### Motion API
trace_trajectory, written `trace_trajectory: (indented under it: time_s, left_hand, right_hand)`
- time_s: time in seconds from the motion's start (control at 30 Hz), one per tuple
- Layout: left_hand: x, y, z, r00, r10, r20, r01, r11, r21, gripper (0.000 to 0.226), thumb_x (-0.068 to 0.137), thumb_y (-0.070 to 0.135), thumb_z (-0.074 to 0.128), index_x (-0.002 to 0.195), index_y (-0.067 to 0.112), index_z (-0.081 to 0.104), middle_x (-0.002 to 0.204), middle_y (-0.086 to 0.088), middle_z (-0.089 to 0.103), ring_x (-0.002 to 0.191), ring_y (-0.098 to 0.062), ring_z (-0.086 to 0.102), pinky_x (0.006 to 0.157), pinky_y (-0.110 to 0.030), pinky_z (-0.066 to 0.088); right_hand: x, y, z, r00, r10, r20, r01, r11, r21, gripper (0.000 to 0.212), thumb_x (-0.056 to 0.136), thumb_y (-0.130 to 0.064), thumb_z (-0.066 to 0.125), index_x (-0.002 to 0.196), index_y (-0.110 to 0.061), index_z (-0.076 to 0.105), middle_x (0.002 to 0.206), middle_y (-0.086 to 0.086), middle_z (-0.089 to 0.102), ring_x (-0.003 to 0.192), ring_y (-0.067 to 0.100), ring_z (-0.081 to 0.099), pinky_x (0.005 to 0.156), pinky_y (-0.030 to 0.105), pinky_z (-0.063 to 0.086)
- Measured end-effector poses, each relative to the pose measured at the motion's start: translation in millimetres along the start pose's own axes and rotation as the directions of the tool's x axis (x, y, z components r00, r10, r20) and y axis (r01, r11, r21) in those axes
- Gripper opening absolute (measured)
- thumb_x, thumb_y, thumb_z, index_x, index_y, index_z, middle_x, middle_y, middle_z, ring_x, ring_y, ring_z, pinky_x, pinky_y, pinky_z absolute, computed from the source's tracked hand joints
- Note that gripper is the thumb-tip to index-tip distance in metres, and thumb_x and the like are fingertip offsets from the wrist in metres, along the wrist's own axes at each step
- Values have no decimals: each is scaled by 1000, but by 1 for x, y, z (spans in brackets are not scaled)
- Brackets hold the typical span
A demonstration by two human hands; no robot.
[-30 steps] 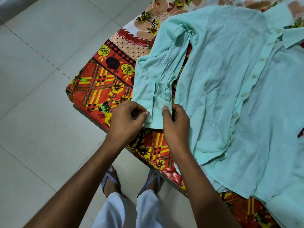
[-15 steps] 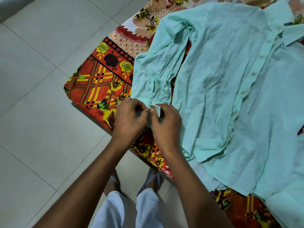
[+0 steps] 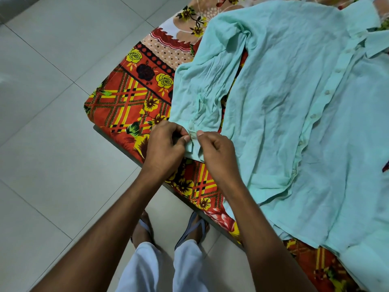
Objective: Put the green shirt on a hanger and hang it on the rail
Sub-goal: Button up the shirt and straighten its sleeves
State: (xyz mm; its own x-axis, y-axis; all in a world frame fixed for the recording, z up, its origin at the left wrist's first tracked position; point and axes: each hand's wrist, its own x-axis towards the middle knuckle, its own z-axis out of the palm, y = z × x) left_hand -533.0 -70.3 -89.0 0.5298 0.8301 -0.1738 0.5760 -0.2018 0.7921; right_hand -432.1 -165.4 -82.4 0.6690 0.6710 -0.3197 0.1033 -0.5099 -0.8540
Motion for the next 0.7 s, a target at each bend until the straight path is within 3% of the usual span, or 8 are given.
trace_trajectory:
  time_s: [0.03, 0.1, 0.17, 0.27, 0.5, 0.57, 0.63, 0.7]
  left_hand:
    - [0, 1, 0, 1000, -10, 7, 10, 1000, 6, 5, 90, 17, 72, 88, 14, 68, 90, 4, 55, 92, -20, 51, 76, -30, 34]
    - [-1, 0, 0, 1000, -12, 15, 11, 1000, 16, 5, 91, 16, 71, 89, 15, 67, 92, 3, 56, 94, -21, 52, 76, -30, 33]
    - [-1, 0, 0, 1000, 2, 16, -2, 1000, 21, 9, 91, 14, 70, 87, 18, 64, 92, 4, 56, 95, -23, 53, 77, -31, 33]
    - [-2, -3, 1, 1000, 14, 17, -14, 999, 34, 13, 92, 13, 69, 86, 21, 61, 91, 4, 55, 95, -24, 52, 76, -30, 32]
    - [-4, -2, 1, 999, 42, 8, -42, 999, 24, 13, 93, 10, 67, 84, 18, 63, 84, 9, 53, 90, -19, 51, 78, -31, 33]
    - [-4, -2, 0, 999, 52, 8, -52, 998, 18, 13, 97, 16, 64, 85, 12, 66, 83, 5, 56, 86, -20, 52, 75, -32, 33]
    - [-5, 0, -2, 997, 72, 2, -72, 997, -5, 28, 101, 29, 60, 84, 9, 69, 77, 2, 59, 76, -18, 54, 67, -32, 36]
    - [-5, 2, -3, 997, 82, 1, -82, 997, -16, 28, 98, 34, 65, 84, 11, 72, 77, 2, 64, 73, -12, 60, 62, -30, 45]
  right_hand:
    - [2, -4, -5, 998, 52, 42, -54, 996, 72, 38, 99, -36, 54, 80, -7, 71, 72, 5, 67, 76, 23, 61, 73, 38, 48]
    - [5, -11, -15, 984, 114, 135, -135, 979, 154, 28, 100, -21, 55, 90, -12, 80, 82, 3, 76, 83, 14, 70, 75, 29, 53]
    - [9, -13, -22, 974, 108, 198, -129, 986, 101, 24, 98, -15, 59, 102, -19, 82, 90, -8, 80, 92, 3, 73, 80, 18, 55]
    - [15, -11, -26, 969, 60, 242, -66, 998, 18, 25, 96, -7, 61, 104, -18, 81, 97, -11, 79, 94, -3, 72, 83, 12, 54]
    - [13, -15, -18, 994, -9, 112, 15, 999, -49, 11, 87, -22, 79, 97, -18, 82, 85, -12, 77, 76, -4, 68, 68, 10, 50]
    - [11, -15, -16, 995, -13, 96, 21, 996, -82, 10, 88, -23, 77, 96, -19, 81, 82, -15, 74, 70, -10, 62, 65, 6, 45]
    - [9, -14, -14, 996, -22, 84, 31, 993, -110, 11, 89, -25, 76, 96, -18, 81, 83, -15, 73, 69, -15, 59, 62, 4, 43]
    - [8, -15, -13, 997, -21, 75, 31, 992, -125, 12, 91, -25, 74, 97, -17, 82, 85, -14, 74, 69, -18, 58, 61, 2, 42]
